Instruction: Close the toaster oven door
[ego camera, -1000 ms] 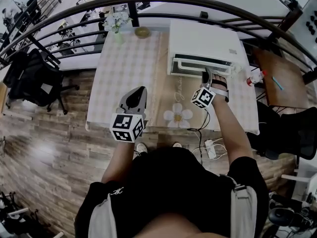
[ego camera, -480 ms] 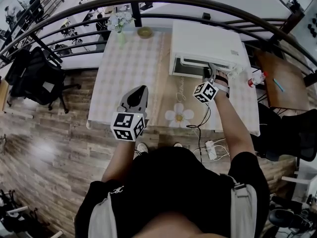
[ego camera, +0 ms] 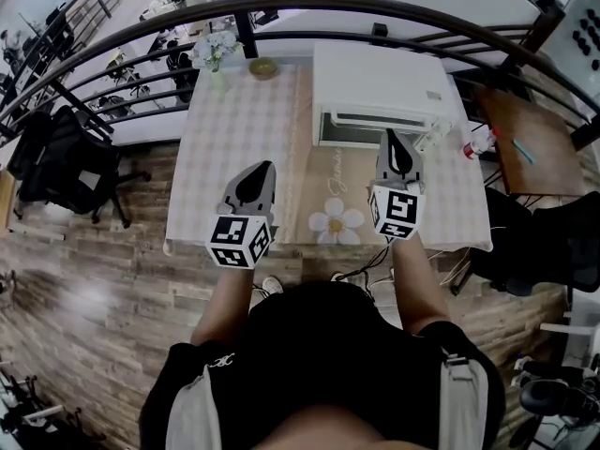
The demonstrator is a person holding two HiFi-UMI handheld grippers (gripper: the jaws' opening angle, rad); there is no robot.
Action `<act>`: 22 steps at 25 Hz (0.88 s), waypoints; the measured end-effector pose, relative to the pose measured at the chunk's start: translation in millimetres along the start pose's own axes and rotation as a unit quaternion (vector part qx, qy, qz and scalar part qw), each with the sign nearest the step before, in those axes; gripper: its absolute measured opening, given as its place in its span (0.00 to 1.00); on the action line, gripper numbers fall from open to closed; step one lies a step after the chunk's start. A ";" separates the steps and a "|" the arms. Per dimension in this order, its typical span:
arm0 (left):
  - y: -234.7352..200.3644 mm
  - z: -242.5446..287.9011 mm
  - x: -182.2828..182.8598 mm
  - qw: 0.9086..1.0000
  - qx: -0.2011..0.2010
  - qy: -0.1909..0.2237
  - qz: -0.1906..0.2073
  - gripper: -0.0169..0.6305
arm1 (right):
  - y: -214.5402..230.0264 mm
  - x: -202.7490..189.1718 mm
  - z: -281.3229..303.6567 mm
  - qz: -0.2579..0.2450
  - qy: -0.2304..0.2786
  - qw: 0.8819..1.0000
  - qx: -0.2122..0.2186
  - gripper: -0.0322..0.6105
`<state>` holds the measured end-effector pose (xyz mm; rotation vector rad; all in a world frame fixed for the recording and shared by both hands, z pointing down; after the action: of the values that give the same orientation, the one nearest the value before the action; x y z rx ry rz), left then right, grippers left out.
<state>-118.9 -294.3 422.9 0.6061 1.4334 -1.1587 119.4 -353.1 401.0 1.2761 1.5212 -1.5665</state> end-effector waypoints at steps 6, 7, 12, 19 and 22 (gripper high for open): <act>13.3 5.0 5.5 1.000 -0.013 0.011 0.008 0.06 | 21.4 23.9 -46.7 0.087 0.011 0.995 -0.051 0.04; 14.9 5.8 5.5 1.000 -0.015 0.011 0.008 0.06 | 21.0 20.9 -51.8 0.092 0.003 0.994 -0.055 0.04; 24.6 8.3 3.5 0.999 -0.030 0.004 0.011 0.06 | 13.0 6.8 -63.4 0.089 -0.032 0.994 -0.049 0.04; 38.2 7.4 1.6 0.999 -0.045 -0.001 0.015 0.06 | 10.8 12.4 -72.8 0.078 -0.029 0.995 -0.045 0.04; 39.4 6.5 2.0 0.999 -0.046 0.000 0.015 0.06 | 10.0 11.5 -74.2 0.077 -0.032 0.996 -0.043 0.04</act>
<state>-82.2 -285.5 409.7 0.5612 1.4653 -1.0631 140.9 -280.7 395.6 1.2522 1.4013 -1.4140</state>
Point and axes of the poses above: the fingertips, and each gripper's own axes: z forward along the fingers, y to its right, x out of its top, the point moved 1 cm from there along -z, backward along the fingers, and after that the axes turned 12 degrees about -z, right-handed, at the moved point
